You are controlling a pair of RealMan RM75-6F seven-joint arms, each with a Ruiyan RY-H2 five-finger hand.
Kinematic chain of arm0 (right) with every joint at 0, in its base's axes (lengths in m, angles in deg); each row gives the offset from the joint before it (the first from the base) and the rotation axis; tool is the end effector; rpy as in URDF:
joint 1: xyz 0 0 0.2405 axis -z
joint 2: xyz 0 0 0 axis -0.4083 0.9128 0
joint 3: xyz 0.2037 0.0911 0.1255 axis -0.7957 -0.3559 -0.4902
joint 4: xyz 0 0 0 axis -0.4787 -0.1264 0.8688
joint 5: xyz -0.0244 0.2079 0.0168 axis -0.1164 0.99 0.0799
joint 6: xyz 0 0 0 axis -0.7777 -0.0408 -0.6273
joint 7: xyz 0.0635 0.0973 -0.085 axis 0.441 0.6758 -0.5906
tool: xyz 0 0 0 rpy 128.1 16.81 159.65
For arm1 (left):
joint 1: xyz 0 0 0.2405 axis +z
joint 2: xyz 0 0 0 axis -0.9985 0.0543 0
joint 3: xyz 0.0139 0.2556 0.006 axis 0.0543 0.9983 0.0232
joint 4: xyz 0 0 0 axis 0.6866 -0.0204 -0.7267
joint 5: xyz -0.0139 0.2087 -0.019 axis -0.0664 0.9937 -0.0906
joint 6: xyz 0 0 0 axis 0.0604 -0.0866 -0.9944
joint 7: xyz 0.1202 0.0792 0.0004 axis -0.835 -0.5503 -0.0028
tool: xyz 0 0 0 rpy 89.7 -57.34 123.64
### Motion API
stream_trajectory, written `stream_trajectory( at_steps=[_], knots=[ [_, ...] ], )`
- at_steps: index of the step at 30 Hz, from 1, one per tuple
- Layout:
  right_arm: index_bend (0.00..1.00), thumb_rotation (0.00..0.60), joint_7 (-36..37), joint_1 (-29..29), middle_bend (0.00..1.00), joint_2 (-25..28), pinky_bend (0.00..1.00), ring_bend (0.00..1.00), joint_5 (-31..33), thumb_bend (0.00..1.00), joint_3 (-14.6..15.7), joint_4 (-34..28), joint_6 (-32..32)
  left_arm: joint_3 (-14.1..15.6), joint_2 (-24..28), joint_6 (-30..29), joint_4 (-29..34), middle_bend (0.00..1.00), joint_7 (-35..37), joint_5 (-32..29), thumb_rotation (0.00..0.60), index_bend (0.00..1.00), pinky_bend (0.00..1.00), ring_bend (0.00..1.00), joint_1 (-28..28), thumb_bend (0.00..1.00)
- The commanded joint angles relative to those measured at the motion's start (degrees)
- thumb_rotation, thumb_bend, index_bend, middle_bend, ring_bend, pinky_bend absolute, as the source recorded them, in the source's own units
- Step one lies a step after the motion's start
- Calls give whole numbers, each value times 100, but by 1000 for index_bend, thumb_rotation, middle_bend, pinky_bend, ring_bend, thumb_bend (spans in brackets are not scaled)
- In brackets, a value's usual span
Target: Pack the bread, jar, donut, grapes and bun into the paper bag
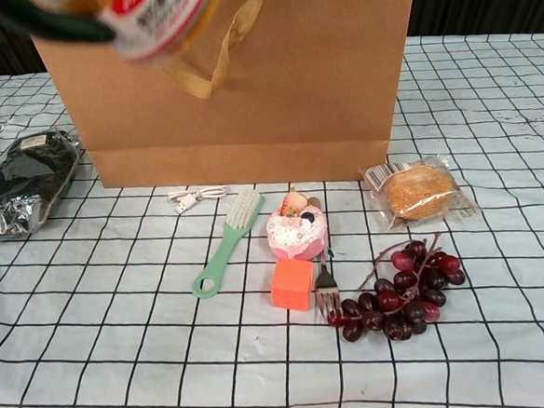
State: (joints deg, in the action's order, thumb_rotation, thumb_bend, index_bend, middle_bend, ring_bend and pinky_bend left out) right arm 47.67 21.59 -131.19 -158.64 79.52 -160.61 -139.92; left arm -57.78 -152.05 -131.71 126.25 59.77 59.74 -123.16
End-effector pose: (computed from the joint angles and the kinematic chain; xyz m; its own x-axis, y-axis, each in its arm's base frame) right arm -0.3375 -0.1774 0.1433 0.5368 -0.0083 0.8437 -0.8311 0.1671 0.5305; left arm -0.0517 0.2538 0.1255 0.1842 0.0240 0.9826 0.6202 -0.7784 -0.0972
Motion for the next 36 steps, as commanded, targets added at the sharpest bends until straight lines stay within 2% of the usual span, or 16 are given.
stream_trajectory(
  at_steps=[1,3,7,15,21,23,26,28,30,36],
  knots=[
    [0,600,-33,-8,63,-16,201,191,10,153,2,5,12,-742,169,-70,269,419,-48,-680,600,340,345,290,-339,254],
    [0,600,-57,-14,63,-33,201,191,25,153,3,16,29,-1096,145,54,241,417,-78,-1139,600,337,345,290,-573,254],
    [0,600,-90,-21,63,-51,201,191,46,153,-2,31,37,-1520,-77,207,-190,408,-356,-1852,600,333,345,289,-957,251],
    [0,600,-114,-29,63,-71,202,191,70,153,-13,66,44,-1816,-509,598,-1078,395,-781,-3086,600,332,345,285,-1521,246],
    [0,600,-104,-24,63,-67,201,191,92,153,-27,79,33,-1679,-679,909,-1555,374,-801,-3528,600,324,342,266,-1698,231],
    [0,600,-100,-21,63,-62,201,191,85,153,-27,72,22,-1565,-648,1041,-1620,348,-828,-3599,600,309,332,244,-1697,202],
    [0,600,-96,-12,63,-56,202,191,70,153,-30,63,-12,-1393,-560,1240,-1743,263,-1005,-3798,600,241,276,152,-1700,96],
    [0,600,-91,-8,63,-56,201,191,62,153,-35,61,-33,-1330,-455,1473,-1685,172,-1019,-4044,600,174,214,60,-1713,19],
    [0,600,-88,-5,63,-59,201,191,54,153,-38,60,-48,-1311,-332,1648,-1592,120,-995,-4186,600,138,177,14,-1735,1],
    [0,600,-61,8,63,-58,201,190,38,153,-51,63,-97,-1316,-86,1413,-1303,85,-1109,-4110,600,116,124,0,-1669,0]
  ],
)
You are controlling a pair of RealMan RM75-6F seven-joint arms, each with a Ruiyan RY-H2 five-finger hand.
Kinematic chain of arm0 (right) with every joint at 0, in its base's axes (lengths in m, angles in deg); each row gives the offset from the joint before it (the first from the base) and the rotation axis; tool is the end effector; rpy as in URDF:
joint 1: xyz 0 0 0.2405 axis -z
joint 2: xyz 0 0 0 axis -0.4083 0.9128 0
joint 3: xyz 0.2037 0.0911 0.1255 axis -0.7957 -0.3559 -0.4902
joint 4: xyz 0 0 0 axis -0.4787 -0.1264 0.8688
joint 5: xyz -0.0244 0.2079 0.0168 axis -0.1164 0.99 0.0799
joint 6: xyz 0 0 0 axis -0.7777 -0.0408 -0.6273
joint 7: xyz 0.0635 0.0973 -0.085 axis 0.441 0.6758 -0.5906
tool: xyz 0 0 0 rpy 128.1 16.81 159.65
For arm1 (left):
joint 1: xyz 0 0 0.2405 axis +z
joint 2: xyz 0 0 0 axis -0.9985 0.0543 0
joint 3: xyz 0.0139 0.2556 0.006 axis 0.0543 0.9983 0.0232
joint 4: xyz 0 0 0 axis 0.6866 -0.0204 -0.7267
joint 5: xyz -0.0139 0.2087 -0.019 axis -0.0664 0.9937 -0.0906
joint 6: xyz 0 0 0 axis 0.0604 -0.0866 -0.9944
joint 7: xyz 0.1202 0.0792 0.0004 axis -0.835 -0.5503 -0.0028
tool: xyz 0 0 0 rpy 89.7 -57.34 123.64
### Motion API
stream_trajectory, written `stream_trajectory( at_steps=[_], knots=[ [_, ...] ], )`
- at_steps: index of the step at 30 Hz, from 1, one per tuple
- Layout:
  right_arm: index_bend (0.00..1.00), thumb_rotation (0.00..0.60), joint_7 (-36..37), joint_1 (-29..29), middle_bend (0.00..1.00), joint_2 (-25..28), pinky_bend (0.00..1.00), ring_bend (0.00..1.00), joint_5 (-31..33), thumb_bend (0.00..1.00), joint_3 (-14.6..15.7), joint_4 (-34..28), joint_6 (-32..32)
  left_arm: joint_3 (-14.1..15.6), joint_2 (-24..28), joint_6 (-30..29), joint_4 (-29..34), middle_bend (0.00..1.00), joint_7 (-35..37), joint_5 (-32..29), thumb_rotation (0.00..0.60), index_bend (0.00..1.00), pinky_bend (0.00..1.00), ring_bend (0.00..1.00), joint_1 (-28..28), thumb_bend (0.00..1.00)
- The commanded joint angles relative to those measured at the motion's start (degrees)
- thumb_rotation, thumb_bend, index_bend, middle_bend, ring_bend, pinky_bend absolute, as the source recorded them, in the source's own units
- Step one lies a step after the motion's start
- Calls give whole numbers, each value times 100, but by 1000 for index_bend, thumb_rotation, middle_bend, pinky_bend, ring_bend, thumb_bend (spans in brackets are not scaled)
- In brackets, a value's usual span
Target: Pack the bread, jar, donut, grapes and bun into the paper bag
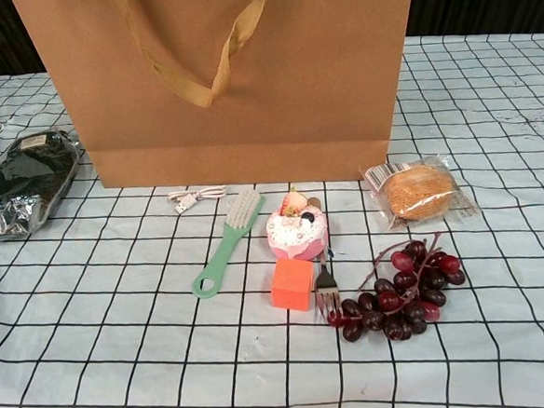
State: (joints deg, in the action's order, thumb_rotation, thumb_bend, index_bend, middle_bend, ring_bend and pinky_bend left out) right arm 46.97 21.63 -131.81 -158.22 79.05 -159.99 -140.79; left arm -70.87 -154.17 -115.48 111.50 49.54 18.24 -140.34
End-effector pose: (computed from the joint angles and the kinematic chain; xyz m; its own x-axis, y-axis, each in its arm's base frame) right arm -0.3384 -0.1785 0.1444 0.5480 0.0100 0.8364 -0.8236 0.1810 0.5375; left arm -0.0238 0.3918 0.1356 0.2846 0.0132 0.9586 0.8269 -0.5092 -0.2385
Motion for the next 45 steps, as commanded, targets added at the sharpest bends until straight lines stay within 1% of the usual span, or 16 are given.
stream_trajectory(
  at_steps=[1,7,10,12,15,18,19,20,21,24,27,30,33,37,39,45],
  knots=[
    [0,600,14,7,65,7,201,190,-8,153,-6,1,-21,-29,157,-319,235,86,-91,63,600,117,123,0,82,0],
    [0,600,46,18,72,1,201,190,-41,153,-7,15,-61,-91,459,-1205,762,98,-224,449,600,121,123,0,475,0],
    [0,600,46,17,72,-2,201,190,-57,153,2,13,-59,52,736,-1630,1085,102,-362,850,600,125,129,0,815,25],
    [0,600,44,15,73,-2,201,190,-61,153,11,5,-45,216,921,-1842,1263,104,-389,1142,600,127,133,0,1072,39],
    [0,600,-1,1,73,-16,201,190,-67,153,21,-6,-23,739,1358,-2107,1623,109,-252,1859,600,131,133,1,1675,40],
    [0,600,-34,-7,73,-32,201,190,-69,153,18,-19,-23,1126,1489,-2384,1640,118,149,2577,600,138,133,1,2096,40],
    [0,600,-52,-10,72,-38,201,190,-71,153,15,-25,-28,1339,1504,-2524,1574,121,382,2961,600,138,133,1,2292,40],
    [0,600,-62,-12,73,-41,201,190,-72,153,13,-29,-31,1449,1500,-2589,1528,123,504,3141,600,140,133,2,2386,39],
    [0,600,-78,-13,73,-46,201,190,-77,153,8,-41,-44,1668,1480,-2696,1420,128,732,3471,600,142,133,6,2557,39],
    [0,600,-118,-13,72,-62,201,190,-86,153,9,-50,-62,2133,1399,-2838,1073,144,1177,4144,600,148,134,22,2846,39],
    [0,600,-165,-19,72,-82,201,190,-81,154,20,-47,-44,2565,1188,-2855,646,147,1439,4614,600,150,134,23,3072,39],
    [0,600,-185,-22,73,-90,201,190,-82,153,27,-43,-37,2891,965,-2732,289,148,1574,4940,600,151,134,24,3180,39],
    [0,600,-164,-15,73,-80,201,190,-82,153,24,-47,-47,3051,758,-2493,103,153,1605,5086,600,151,140,39,3160,39],
    [0,600,-128,-8,73,-60,201,190,-81,153,14,-55,-59,3050,448,-1907,15,153,1500,5000,600,151,145,45,2945,39],
    [0,600,-114,-7,73,-51,201,190,-93,153,17,-62,-64,2979,211,-1489,7,153,1408,4850,600,150,145,45,2765,39],
    [0,600,-81,-1,73,-34,201,190,-122,153,28,-78,-71,2471,-695,-507,-237,151,830,4116,600,149,145,44,2253,40]
  ],
)
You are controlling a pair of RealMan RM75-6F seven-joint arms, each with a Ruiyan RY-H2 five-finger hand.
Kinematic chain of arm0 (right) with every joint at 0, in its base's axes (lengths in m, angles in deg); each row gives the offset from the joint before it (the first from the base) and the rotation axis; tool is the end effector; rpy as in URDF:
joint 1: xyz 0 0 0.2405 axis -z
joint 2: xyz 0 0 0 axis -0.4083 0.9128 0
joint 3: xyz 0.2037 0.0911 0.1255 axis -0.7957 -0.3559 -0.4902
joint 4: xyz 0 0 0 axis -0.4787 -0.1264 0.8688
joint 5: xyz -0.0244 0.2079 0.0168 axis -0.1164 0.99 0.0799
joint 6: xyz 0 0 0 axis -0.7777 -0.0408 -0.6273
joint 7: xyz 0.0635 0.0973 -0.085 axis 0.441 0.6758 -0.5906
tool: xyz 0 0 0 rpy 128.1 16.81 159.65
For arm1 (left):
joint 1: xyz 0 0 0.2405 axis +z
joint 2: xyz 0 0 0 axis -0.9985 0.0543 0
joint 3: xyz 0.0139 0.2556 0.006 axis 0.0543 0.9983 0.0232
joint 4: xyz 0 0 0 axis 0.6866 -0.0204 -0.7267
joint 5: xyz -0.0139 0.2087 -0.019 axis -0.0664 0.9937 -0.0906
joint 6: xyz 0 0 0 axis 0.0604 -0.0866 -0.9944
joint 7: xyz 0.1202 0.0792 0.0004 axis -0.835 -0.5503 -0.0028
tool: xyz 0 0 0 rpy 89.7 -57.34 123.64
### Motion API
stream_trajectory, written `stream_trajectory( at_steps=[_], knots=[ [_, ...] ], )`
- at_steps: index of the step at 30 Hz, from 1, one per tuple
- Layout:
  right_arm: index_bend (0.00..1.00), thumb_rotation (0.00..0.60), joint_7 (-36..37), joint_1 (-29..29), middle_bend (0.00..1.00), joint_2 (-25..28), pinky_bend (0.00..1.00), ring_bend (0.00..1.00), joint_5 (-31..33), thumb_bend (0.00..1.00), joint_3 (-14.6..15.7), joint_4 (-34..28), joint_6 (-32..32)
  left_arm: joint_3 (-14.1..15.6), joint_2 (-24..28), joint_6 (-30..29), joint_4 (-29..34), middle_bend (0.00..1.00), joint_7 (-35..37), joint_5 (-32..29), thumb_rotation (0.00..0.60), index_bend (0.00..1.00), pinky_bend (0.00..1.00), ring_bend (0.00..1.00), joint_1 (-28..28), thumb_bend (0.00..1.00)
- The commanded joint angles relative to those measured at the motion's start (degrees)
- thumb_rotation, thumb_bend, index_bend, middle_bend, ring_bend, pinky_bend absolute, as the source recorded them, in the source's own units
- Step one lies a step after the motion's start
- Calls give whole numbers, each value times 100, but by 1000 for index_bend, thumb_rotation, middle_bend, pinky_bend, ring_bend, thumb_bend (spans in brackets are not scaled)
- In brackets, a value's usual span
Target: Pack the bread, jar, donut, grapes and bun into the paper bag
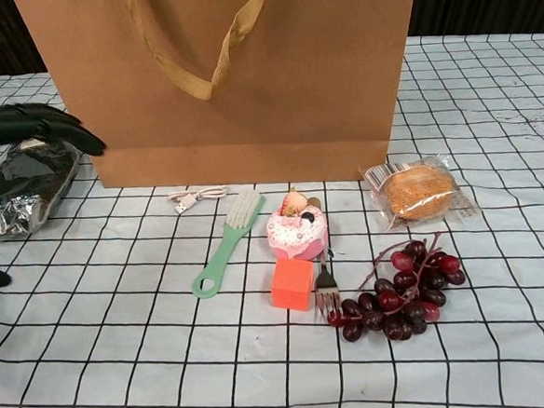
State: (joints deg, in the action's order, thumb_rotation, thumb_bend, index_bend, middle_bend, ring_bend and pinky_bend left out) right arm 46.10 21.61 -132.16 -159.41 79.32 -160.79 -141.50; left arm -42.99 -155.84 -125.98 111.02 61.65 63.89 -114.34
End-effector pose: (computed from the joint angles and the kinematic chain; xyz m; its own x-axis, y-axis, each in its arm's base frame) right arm -0.3319 -0.1780 0.1408 0.5475 0.0191 0.8366 -0.8275 0.1609 0.5379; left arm -0.1808 0.2183 0.0619 0.4712 0.2668 0.8407 0.7308 -0.6518 -0.2027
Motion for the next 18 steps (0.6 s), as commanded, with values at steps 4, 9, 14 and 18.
stream_trajectory(
  at_steps=[4,9,14,18],
  knots=[
    [0,600,56,3,73,11,201,190,12,153,-2,36,16,-664,-1107,1004,-422,154,-662,-872,600,152,145,44,-698,42],
    [0,600,187,10,72,39,201,190,80,154,-26,107,64,-1111,-1901,1536,-925,167,-950,-1458,600,158,145,44,-1204,63],
    [0,600,243,21,72,65,201,190,49,153,-24,89,38,-1449,-2623,2040,-1521,178,-1014,-2112,600,169,154,47,-1670,87],
    [0,600,248,19,72,65,201,190,43,153,-19,83,46,-1473,-2950,2214,-1831,179,-1112,-2322,600,172,158,53,-1904,88]
  ],
)
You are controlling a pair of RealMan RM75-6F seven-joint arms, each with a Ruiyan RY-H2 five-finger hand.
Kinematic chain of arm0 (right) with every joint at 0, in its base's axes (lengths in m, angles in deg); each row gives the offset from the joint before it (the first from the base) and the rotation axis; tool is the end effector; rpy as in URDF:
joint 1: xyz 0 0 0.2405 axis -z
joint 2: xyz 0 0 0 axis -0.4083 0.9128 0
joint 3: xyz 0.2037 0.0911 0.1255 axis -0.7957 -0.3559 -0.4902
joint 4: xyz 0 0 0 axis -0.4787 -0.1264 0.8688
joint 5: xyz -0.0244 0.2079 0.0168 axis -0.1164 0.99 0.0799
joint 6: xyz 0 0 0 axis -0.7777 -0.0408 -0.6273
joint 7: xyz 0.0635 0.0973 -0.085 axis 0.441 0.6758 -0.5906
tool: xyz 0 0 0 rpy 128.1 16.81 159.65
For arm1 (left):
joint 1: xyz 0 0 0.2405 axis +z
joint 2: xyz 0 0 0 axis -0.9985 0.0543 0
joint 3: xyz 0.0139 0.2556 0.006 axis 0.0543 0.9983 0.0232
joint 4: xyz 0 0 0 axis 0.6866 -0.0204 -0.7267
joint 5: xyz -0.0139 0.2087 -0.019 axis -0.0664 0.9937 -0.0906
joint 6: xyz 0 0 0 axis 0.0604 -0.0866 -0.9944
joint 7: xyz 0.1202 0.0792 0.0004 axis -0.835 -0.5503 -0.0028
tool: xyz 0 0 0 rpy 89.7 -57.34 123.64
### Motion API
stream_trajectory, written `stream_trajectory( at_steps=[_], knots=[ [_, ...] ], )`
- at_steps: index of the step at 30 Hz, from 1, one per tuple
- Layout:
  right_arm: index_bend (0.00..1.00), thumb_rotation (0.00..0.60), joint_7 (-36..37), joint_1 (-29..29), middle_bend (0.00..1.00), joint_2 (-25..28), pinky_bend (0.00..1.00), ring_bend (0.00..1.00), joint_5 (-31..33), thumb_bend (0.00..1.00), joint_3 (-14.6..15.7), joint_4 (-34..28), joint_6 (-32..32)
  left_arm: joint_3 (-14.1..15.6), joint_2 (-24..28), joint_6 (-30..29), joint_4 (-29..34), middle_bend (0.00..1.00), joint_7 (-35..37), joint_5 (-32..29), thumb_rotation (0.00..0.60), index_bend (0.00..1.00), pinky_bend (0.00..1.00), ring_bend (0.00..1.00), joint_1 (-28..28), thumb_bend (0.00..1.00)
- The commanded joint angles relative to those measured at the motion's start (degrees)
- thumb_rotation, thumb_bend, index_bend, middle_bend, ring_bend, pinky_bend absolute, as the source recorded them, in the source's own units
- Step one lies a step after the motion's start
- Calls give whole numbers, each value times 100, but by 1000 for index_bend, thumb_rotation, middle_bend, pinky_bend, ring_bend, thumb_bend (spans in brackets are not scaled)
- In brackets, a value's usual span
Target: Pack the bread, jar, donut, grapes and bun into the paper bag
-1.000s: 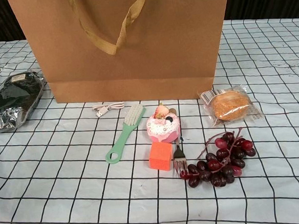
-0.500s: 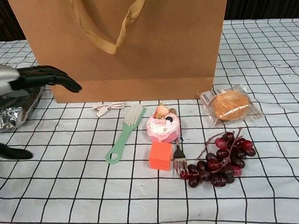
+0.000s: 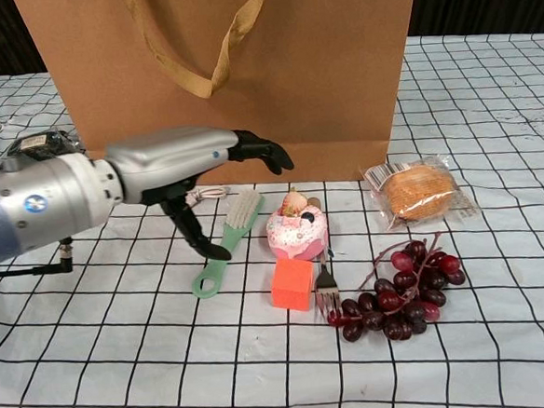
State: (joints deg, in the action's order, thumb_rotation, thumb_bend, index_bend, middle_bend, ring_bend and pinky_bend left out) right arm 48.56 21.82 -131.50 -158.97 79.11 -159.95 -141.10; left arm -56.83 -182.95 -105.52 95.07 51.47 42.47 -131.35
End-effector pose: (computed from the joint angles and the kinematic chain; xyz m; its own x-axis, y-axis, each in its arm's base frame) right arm -0.3377 -0.1775 0.1463 0.5321 0.0200 0.8464 -0.8358 0.1719 0.5214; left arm -0.0856 0.2999 -0.0679 0.4845 0.3399 0.8061 0.7214 -0.6764 -0.1484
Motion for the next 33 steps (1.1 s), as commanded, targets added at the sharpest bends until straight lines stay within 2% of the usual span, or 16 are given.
stream_trajectory(
  at_steps=[1,12,26,33],
  knots=[
    [0,600,2,-4,72,-1,201,190,-1,153,3,0,11,-92,-284,179,-282,179,-101,-198,600,174,160,55,-234,89],
    [0,600,32,-5,73,6,201,190,-34,153,7,-19,-1,-95,-834,162,-885,237,-37,-299,600,204,218,112,-592,136],
    [0,600,88,-1,73,23,201,190,-44,153,4,-30,-3,77,-953,21,-1119,377,10,-294,600,296,287,230,-711,220],
    [0,600,120,6,72,33,201,191,-42,154,-8,-37,-22,127,-915,-195,-1157,479,51,-166,600,374,372,340,-706,303]
  ],
)
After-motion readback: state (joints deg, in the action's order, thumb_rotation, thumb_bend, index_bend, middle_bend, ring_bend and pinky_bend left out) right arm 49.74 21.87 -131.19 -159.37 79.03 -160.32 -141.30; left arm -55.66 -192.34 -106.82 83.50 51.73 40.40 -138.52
